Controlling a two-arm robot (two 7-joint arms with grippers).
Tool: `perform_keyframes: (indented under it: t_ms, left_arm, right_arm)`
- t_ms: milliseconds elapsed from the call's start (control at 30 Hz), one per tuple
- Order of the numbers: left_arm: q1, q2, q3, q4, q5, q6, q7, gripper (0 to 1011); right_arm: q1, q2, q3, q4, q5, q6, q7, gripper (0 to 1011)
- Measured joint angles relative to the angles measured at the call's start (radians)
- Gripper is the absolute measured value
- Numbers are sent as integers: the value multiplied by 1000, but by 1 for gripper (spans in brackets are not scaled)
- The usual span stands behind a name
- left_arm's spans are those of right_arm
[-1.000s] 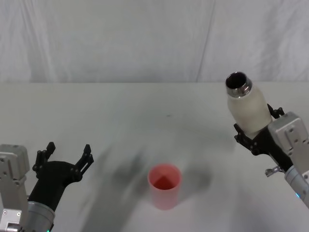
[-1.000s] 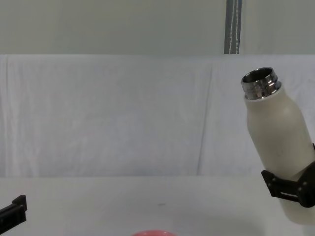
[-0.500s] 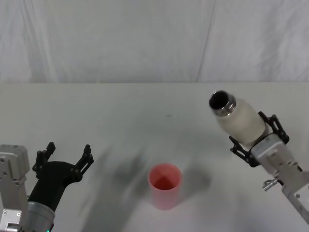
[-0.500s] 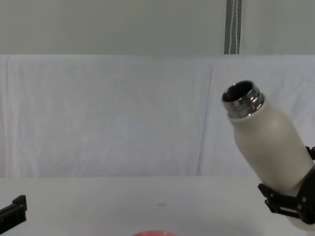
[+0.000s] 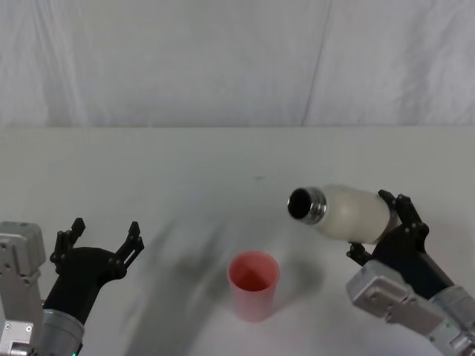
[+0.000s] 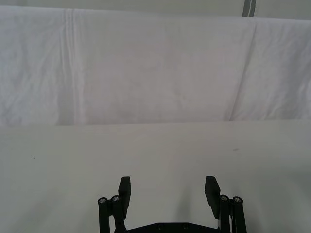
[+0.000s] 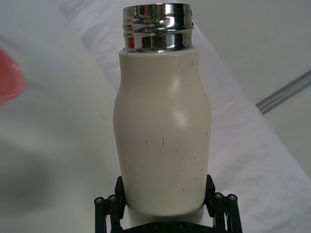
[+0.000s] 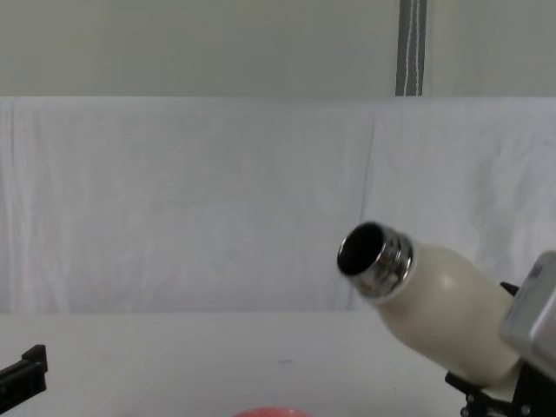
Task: Grasp the thermos with one hand and pour water into the cup lid.
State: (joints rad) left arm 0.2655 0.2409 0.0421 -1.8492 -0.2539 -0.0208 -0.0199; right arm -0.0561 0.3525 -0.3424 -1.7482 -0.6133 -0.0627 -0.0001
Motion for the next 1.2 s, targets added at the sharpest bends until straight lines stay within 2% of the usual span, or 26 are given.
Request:
perform_keyframes:
  t_ms: [133,167,200,233,433,867,1200]
  left_arm:
    - [0,0,0,0,0,0,0,1001]
    - [0,0,0,0,0,0,0,1001]
    - [0,0,0,0,0,0,0,1001]
    - [0,0,0,0,0,0,0,1001]
    - [0,0,0,0,0,0,0,1001]
    - [0,0,0,0,0,0,0,1001]
    - [0,0,0,0,0,0,0,1001]
  right_arm:
    - [0,4,-15,18,-61,-3,-23,950]
    - [4,6,-24,34,-96,-5,-42,950]
    - [4,6,-24,34,-96,-5,-42,950]
    - [8,7,-31,45,-122,-5,-55,950]
    - [22,10,-48,81,-191,-5,-100,950]
    - [42,17,-71,102,-255,-3,-148,950]
    - [58,48,-91,75,-273,-13,-127,950]
